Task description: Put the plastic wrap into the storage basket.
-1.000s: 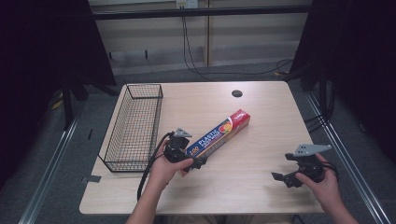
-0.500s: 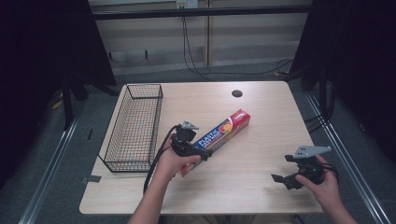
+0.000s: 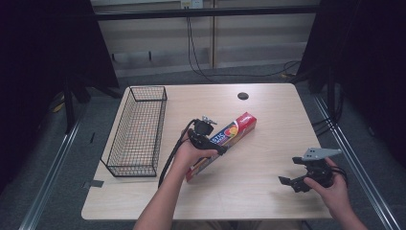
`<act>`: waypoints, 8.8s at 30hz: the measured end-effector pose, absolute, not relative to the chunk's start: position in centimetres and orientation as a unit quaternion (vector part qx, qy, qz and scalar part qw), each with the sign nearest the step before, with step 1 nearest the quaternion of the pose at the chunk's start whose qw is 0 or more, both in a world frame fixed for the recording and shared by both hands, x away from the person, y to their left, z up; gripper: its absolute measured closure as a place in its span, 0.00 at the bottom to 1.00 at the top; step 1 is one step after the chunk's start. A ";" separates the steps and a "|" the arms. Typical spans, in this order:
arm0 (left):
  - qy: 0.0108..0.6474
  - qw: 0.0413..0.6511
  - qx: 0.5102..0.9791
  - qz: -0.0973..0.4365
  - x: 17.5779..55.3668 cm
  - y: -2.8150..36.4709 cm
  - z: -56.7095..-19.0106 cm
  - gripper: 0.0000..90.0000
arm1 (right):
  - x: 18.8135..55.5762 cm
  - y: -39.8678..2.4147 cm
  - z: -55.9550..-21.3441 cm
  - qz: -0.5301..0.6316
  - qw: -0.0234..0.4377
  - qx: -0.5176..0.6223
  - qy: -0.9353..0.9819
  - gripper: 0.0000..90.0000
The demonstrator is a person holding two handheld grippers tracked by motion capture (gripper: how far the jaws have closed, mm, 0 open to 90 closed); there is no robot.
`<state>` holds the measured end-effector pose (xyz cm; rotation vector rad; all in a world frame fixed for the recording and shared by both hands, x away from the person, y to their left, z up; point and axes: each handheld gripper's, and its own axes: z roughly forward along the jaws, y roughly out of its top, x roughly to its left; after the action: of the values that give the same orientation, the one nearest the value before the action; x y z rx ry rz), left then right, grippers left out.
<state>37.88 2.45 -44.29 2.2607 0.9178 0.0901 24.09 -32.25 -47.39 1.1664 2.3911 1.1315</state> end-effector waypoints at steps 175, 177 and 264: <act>0.566 0.202 0.797 0.051 41.5 11.8 -34.1 0.48 | 24.4 -32.0 -47.2 0.398 0.124 0.386 0.823 0.02; 0.572 0.205 0.793 0.048 41.5 11.9 -34.0 0.48 | 24.4 -32.0 -47.2 0.397 0.124 0.386 0.823 0.02; 0.658 0.193 0.724 0.073 41.0 19.3 -33.7 0.48 | 24.3 -31.8 -47.2 0.397 0.125 0.384 0.824 0.02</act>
<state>41.00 19.33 -33.68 2.0317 1.8461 0.2048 24.31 -31.77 -47.24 1.1197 2.4022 1.1563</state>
